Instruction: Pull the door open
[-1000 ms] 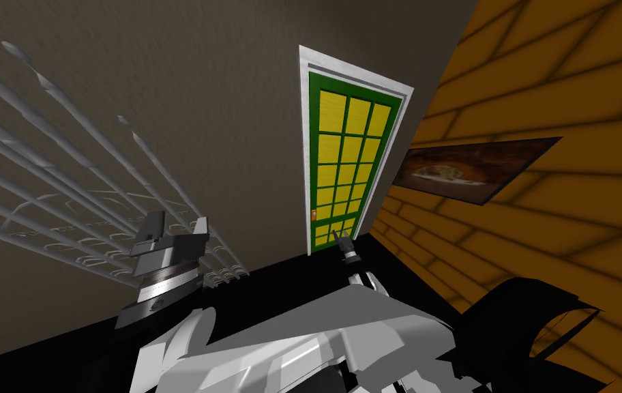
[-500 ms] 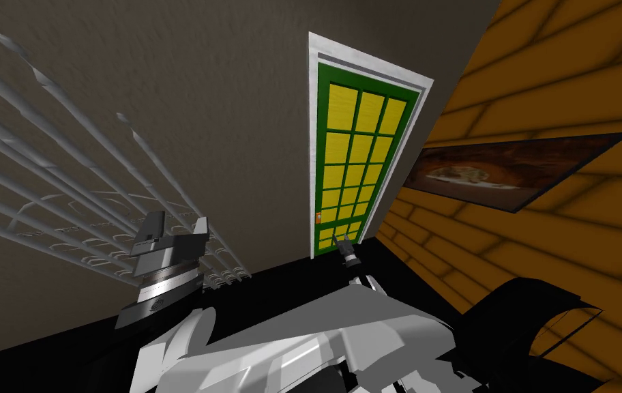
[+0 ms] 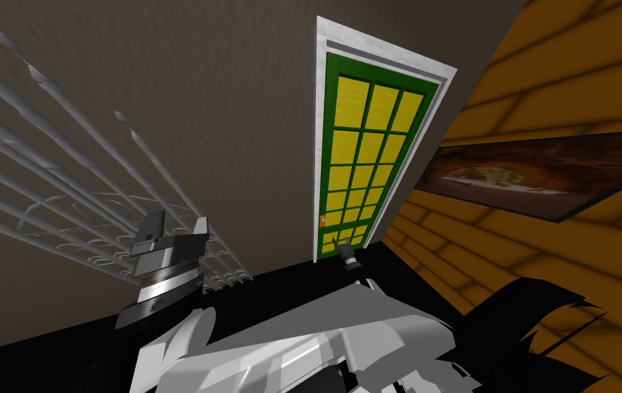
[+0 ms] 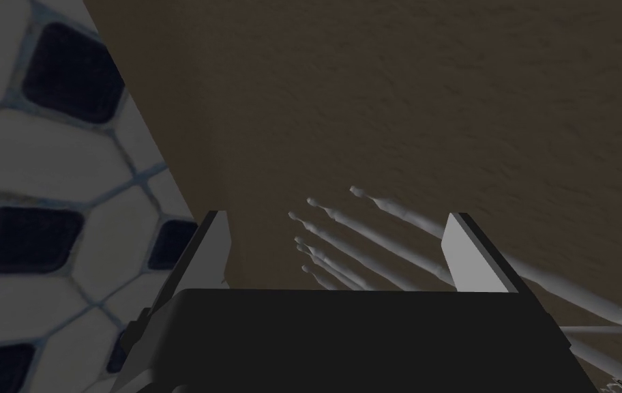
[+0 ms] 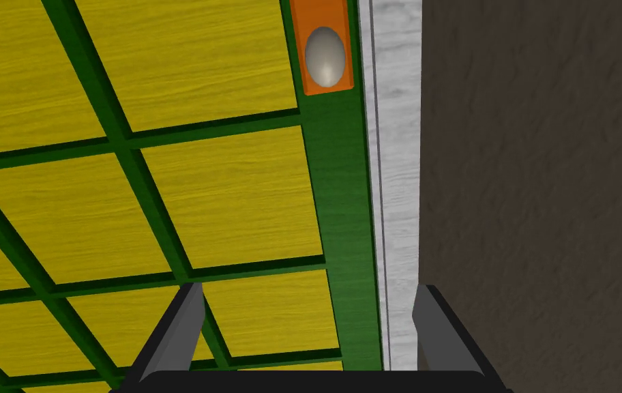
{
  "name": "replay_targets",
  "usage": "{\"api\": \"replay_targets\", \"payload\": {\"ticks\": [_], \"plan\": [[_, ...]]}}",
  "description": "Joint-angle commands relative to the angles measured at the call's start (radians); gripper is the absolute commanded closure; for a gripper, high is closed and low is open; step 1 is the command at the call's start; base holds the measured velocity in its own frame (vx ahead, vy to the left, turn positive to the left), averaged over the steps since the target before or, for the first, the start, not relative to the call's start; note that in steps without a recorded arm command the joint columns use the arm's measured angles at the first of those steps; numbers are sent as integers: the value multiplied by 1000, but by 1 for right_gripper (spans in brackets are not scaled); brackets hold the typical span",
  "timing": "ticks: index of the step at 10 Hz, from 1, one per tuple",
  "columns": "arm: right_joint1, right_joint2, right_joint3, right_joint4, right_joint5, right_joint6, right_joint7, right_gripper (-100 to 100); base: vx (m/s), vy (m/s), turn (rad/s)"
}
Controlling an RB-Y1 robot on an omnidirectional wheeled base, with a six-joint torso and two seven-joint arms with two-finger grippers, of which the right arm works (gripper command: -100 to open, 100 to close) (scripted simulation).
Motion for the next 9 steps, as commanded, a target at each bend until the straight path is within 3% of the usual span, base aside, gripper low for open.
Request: {"api": "replay_targets", "payload": {"ticks": [1, 9], "plan": [[0, 3, -2, 29, 5, -11, 37, -100, 153, 21, 75], [-25, 4, -13, 166, 19, -51, 163, -100, 100, -5, 50]]}}
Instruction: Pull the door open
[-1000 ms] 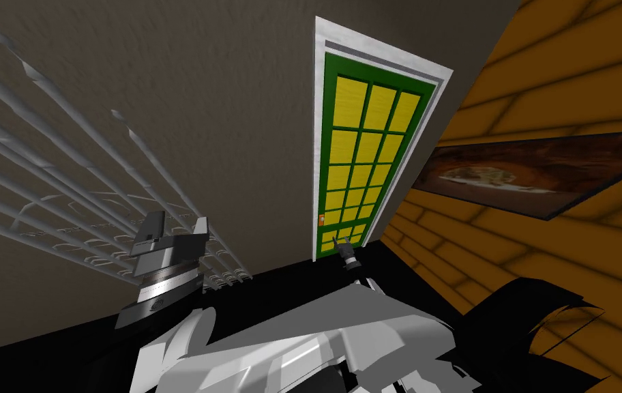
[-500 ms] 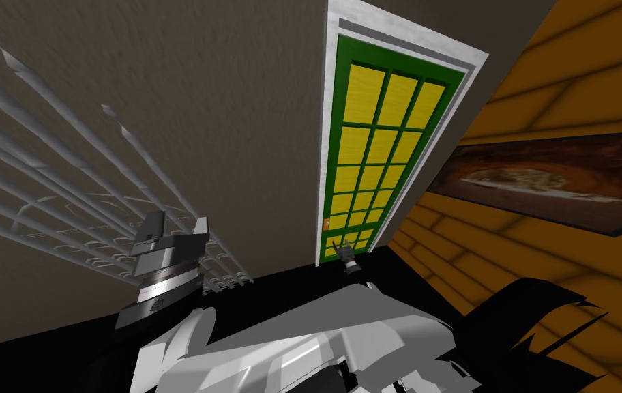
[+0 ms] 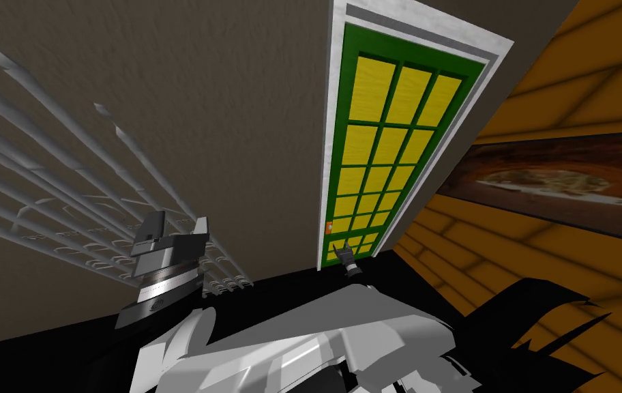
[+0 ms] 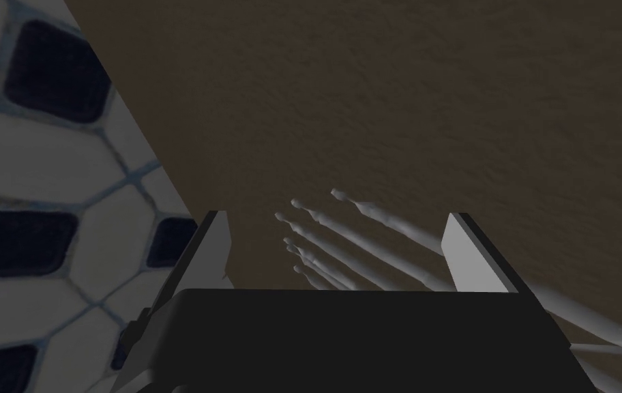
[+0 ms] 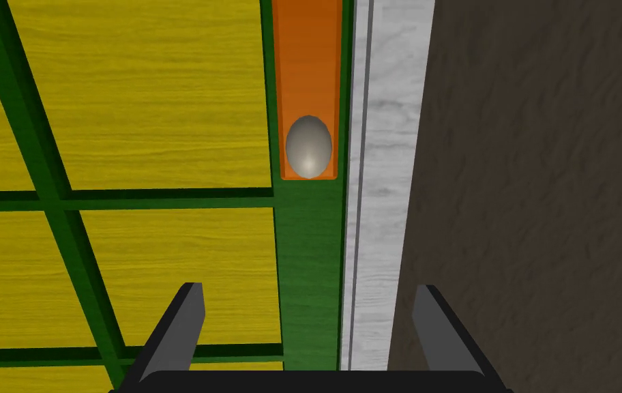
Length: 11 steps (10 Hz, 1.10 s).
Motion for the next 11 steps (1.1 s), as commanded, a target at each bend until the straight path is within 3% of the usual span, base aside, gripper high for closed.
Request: {"api": "replay_targets", "payload": {"ticks": [1, 2, 3, 6, 11], "plan": [[-3, 1, -2, 24, 4, -6, 30, -100, 135, -3, 56], [-2, 0, -1, 14, 2, -4, 17, -100, 61, -2, 11], [-1, -16, -15, 39, -6, -24, 10, -100, 131, 65, 145], [2, -41, -37, 74, -19, -53, -7, -100, 189, 57, 93], [6, -84, -75, 136, -43, -105, -37, -100, 183, -1, 90]]}}
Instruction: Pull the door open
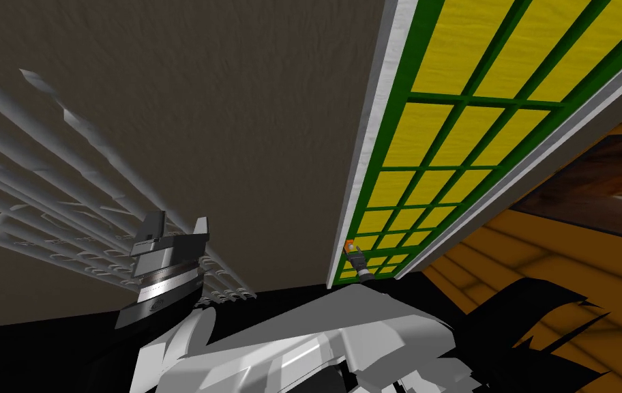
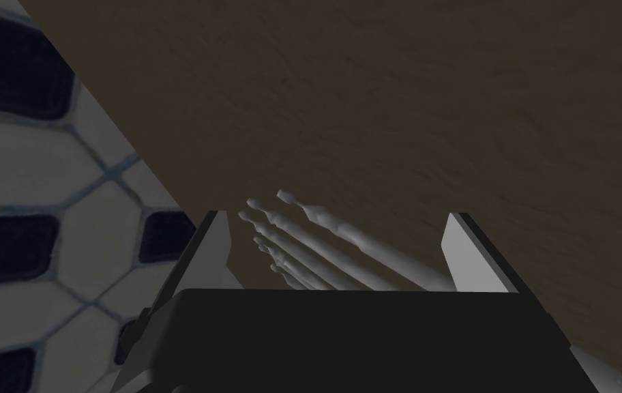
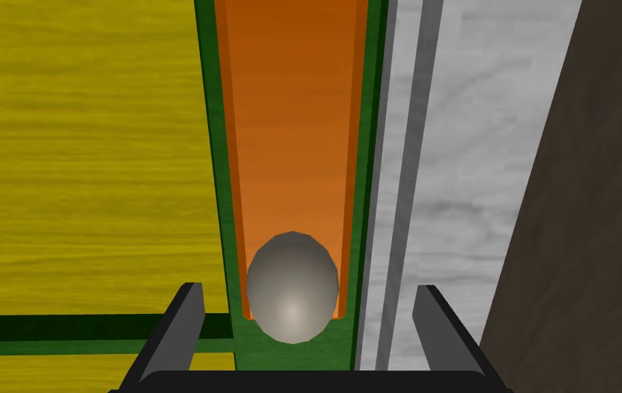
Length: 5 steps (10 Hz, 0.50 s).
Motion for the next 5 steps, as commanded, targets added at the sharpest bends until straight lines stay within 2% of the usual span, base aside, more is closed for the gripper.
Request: {"api": "replay_targets", "payload": {"ticks": [1, 2, 3, 5], "plan": [[-4, -16, -14, 28, -9, -21, -9, -100, 116, 0, 55], [6, -5, -3, 19, -2, -13, -5, -100, 34, 8, -7], [6, -5, -3, 19, -2, -13, -5, 100, -26, 9, -3], [6, -5, -3, 19, -2, -13, -5, 100, -11, -14, -7]]}}
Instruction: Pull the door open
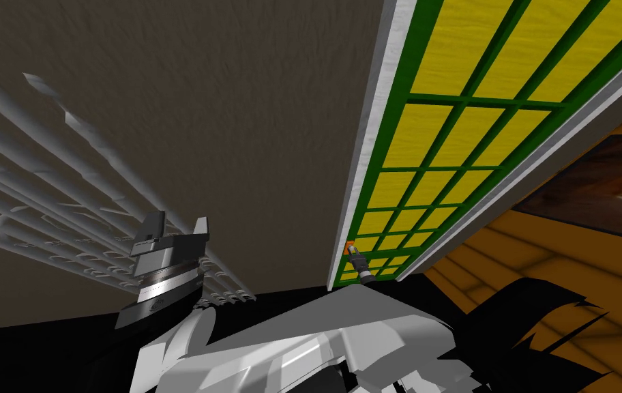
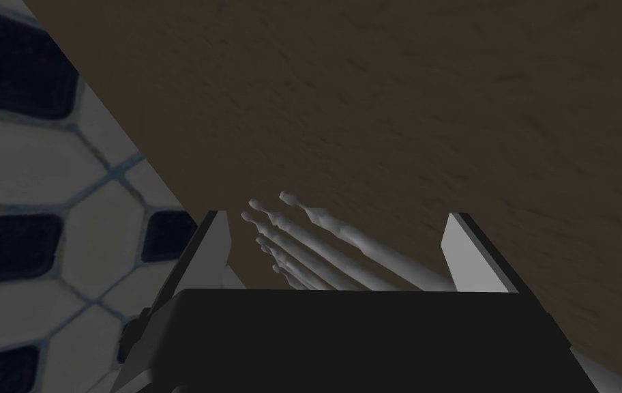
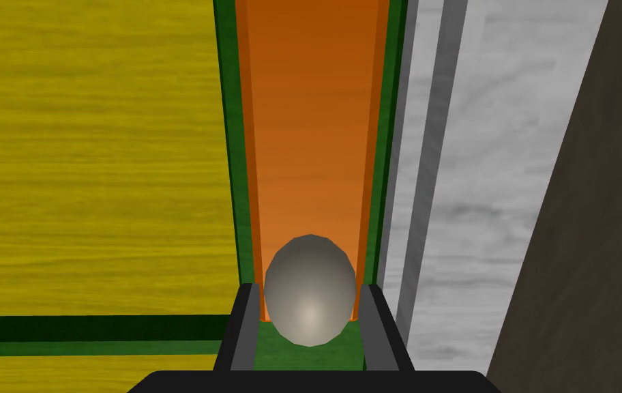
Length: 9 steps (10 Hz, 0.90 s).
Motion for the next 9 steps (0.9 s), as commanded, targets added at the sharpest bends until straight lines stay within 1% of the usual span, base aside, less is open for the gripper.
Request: {"api": "replay_targets", "payload": {"ticks": [1, 3, 4, 7, 9], "plan": [[-1, 2, 2, 1, 1, 2, 0, 100, 0, 0, 0], [-1, 2, 2, 1, 1, 2, 0, 100, 0, 0, 0], [1, -1, 0, 0, -6, 1, -31, 100, -15, -2, 28], [2, -2, 1, 0, -15, 1, -79, 100, -21, -9, 39], [3, -4, 2, 0, -27, 1, -138, 100, -29, -10, 58]]}}
